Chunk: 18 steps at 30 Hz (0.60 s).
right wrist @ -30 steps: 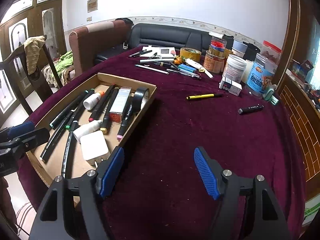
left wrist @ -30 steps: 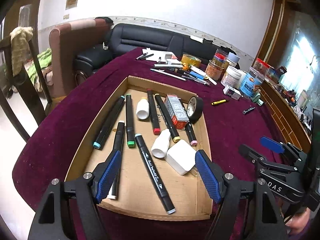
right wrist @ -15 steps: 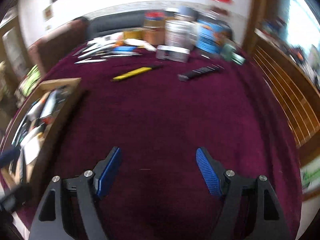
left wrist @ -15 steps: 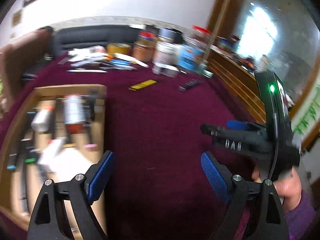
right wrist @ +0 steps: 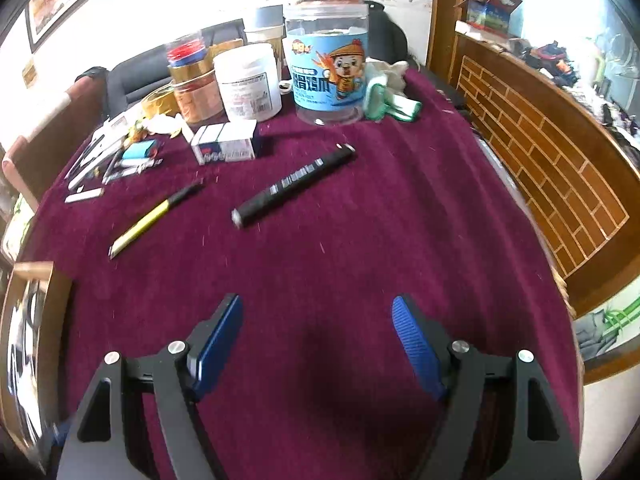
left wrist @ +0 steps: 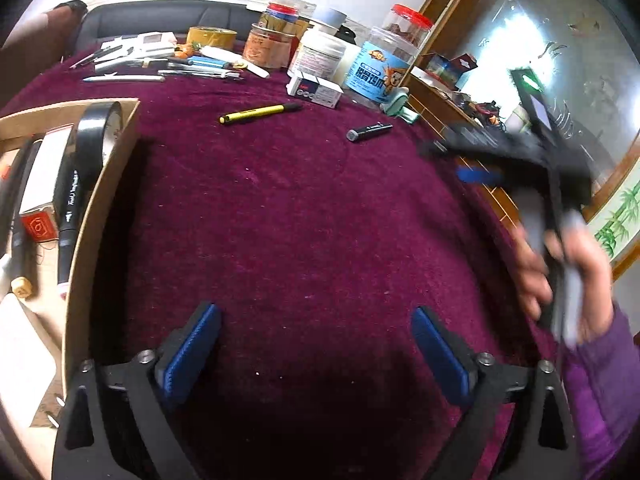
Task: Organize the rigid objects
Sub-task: 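Move both tools back to the table and grasp a black marker with the right tool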
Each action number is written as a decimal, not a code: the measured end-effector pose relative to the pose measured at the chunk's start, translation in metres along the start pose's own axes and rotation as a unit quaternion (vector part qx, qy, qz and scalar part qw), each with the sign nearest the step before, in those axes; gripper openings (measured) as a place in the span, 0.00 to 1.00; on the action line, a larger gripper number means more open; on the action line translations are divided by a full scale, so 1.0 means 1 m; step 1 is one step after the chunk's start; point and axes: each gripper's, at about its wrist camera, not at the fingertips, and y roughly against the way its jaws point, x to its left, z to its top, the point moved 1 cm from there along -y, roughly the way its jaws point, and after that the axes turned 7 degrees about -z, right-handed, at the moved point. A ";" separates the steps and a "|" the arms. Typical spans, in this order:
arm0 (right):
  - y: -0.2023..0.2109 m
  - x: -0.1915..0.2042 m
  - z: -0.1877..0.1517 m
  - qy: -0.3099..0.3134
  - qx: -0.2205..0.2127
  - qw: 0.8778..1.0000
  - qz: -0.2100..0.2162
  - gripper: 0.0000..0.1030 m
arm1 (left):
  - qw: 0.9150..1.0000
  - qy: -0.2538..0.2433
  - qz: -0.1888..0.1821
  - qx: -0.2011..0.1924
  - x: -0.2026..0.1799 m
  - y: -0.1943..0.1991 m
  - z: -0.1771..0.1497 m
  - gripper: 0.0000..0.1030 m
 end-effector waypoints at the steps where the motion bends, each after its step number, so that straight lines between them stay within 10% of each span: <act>1: -0.009 0.005 0.012 -0.003 0.004 1.000 -0.001 0.74 | 1.000 0.000 -0.003 0.000 -0.001 0.000 0.000 0.97; 12: -0.107 0.036 0.092 -0.062 0.084 0.994 -0.026 0.73 | 0.999 0.017 -0.027 -0.010 0.003 0.002 0.000 0.99; 14: -0.117 0.033 0.094 -0.075 0.091 0.992 -0.039 0.58 | 0.999 0.019 -0.030 -0.010 0.003 0.002 0.000 0.99; 15: -0.115 0.034 0.094 -0.068 0.083 0.993 -0.054 0.32 | 0.999 0.019 -0.031 -0.010 0.003 0.002 0.000 0.99; 18: -0.108 0.026 0.086 -0.068 0.081 0.993 -0.047 0.14 | 0.999 0.021 -0.034 -0.011 0.005 0.000 0.002 0.99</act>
